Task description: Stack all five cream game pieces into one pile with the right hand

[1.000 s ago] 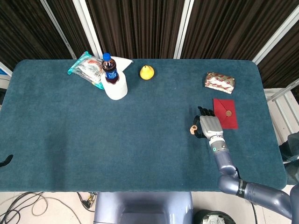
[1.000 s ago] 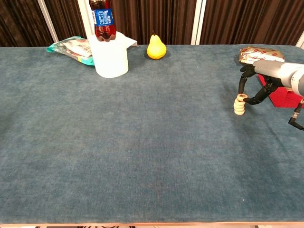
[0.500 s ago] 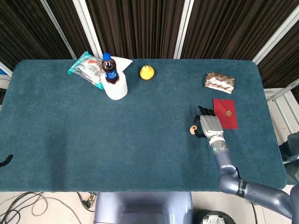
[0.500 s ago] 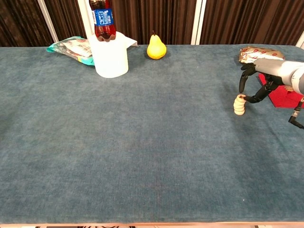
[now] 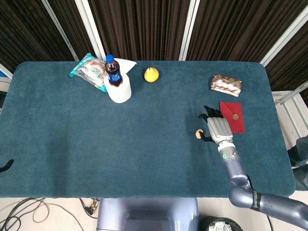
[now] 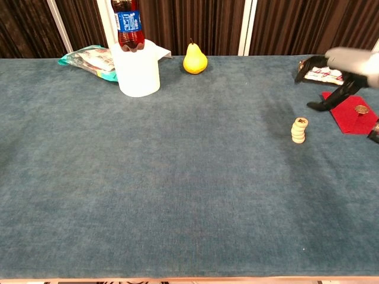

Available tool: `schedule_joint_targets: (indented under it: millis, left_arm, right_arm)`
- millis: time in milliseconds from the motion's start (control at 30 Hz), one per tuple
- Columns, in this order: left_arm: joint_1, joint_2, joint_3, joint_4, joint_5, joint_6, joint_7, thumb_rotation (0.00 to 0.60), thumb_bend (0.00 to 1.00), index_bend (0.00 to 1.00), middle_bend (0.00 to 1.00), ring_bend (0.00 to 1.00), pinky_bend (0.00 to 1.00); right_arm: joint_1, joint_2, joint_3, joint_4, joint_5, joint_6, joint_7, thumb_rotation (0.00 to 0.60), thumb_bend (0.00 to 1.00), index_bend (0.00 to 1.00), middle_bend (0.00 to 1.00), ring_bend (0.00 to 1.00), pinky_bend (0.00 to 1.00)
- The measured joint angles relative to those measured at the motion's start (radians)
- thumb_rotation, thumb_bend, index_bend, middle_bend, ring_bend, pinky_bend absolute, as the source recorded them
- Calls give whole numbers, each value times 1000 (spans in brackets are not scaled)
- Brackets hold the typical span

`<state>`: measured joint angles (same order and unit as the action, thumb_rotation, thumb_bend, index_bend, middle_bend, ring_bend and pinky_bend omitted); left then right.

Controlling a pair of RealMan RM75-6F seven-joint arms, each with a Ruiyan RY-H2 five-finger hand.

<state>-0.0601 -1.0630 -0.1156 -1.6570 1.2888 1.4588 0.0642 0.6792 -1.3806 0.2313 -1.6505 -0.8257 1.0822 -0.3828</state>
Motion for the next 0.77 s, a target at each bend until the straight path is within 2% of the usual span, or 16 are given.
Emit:
schedule_joint_targets:
  millis: [200,333,500,633,767]
  left_arm:
    - [-4,-1,10,-5,18,-8,4,600,165,49,0,0,0]
    - [-8,-4,18,-9,23,-19,19,600,165,31,0,0,0]
    - [-10,1,22,-30,-7,-41,48,600,165,27,0,0,0]
    - [-14,5,23,-44,-28,-54,75,600,165,27,0,0,0]
    - [-15,1,23,-43,-25,-46,85,600,165,27,0,0,0]
  right_arm:
    - [-113,69,-53,-129,-189,159,66,600,444,211,0,0,0]
    - [-216,99,-138,-162,-374,280,132,600,443,189,0,0,0]
    - [-349,106,-243,-133,-567,448,195,600,444,184,0,0,0]
    - [-435,92,-287,-73,-641,552,221,600,444,174,0,0,0]
    - [-484,80,-316,-36,-679,589,226,600,443,160,0,0,0]
